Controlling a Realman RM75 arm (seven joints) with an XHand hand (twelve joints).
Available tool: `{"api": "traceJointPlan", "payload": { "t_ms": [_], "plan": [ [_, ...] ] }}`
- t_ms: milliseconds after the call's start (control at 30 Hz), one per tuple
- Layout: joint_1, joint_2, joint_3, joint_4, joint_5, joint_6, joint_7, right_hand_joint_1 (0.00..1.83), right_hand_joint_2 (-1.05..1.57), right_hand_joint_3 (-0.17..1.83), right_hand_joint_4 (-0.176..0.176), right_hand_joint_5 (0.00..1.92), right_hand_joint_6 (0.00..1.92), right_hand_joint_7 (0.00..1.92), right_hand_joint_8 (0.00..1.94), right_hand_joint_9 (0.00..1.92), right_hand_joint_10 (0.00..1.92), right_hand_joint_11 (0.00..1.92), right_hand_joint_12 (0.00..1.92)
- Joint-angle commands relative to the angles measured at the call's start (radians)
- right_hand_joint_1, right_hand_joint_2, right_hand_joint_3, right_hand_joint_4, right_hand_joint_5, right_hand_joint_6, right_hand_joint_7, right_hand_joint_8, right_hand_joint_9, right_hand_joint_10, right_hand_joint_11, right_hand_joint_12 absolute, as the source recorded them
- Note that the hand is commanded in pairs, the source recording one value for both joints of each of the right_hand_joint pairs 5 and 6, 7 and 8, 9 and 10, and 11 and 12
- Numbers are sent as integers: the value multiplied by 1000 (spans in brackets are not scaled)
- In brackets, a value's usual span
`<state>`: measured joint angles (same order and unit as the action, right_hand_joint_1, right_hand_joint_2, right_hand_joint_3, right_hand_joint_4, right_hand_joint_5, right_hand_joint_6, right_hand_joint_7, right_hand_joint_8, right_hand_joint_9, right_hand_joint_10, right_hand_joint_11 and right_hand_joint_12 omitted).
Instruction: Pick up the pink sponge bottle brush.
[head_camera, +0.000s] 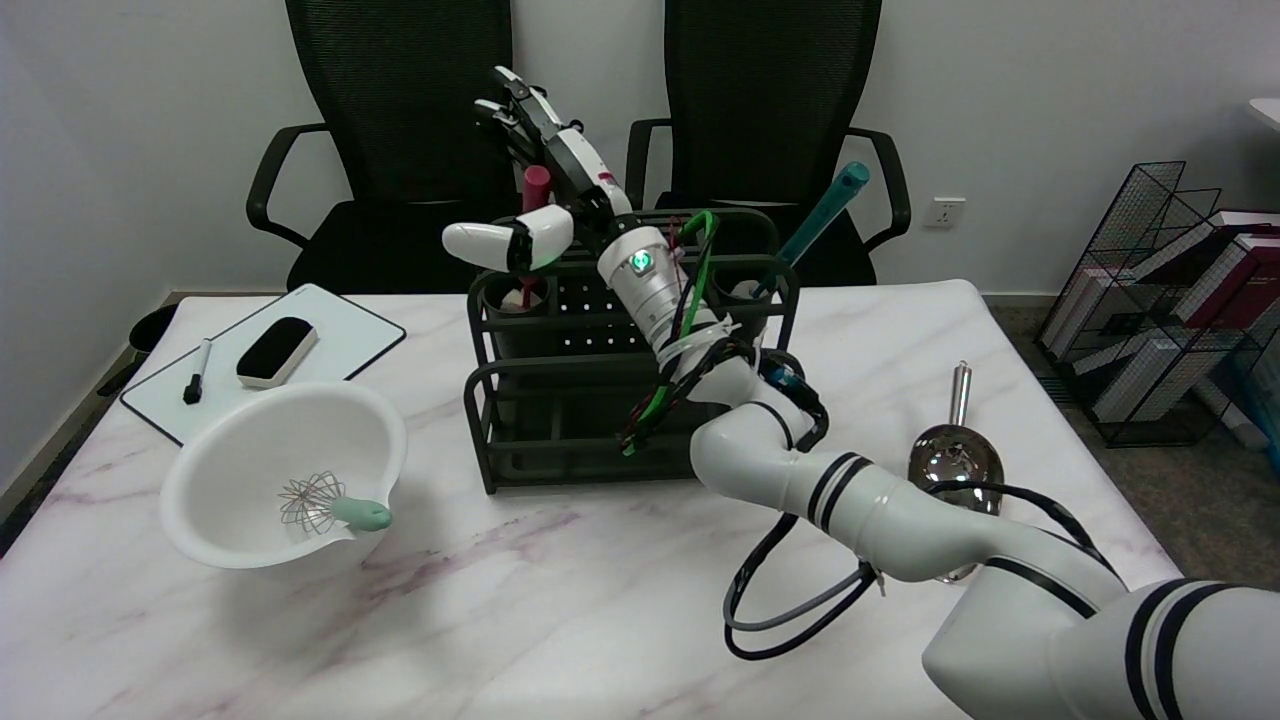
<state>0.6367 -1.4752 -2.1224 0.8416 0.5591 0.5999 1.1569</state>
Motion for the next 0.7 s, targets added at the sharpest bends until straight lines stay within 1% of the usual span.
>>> {"api": "traceJointPlan", "payload": {
  "t_ms": [33,100,200,400,600,700],
  "plan": [
    [-1,-19,38,-25,98,0,-17,1125,-211,959,0,0,0,268,268,310,310,279,279],
    [-2,-18,30,-23,161,19,-17,1125,-211,962,0,0,0,268,268,309,309,281,281],
    [-3,-22,27,-13,212,26,-17,1126,-204,962,0,0,0,267,267,309,309,284,284],
    [13,-26,27,-2,240,5,-17,1143,-108,985,0,0,0,277,277,311,311,260,260],
    [23,-33,15,-1,277,-28,-17,1147,-54,1076,0,0,0,253,253,226,226,101,101],
    [16,-35,14,10,299,-35,-17,1148,-36,1107,0,0,0,198,198,171,171,4,4]
  ]
}}
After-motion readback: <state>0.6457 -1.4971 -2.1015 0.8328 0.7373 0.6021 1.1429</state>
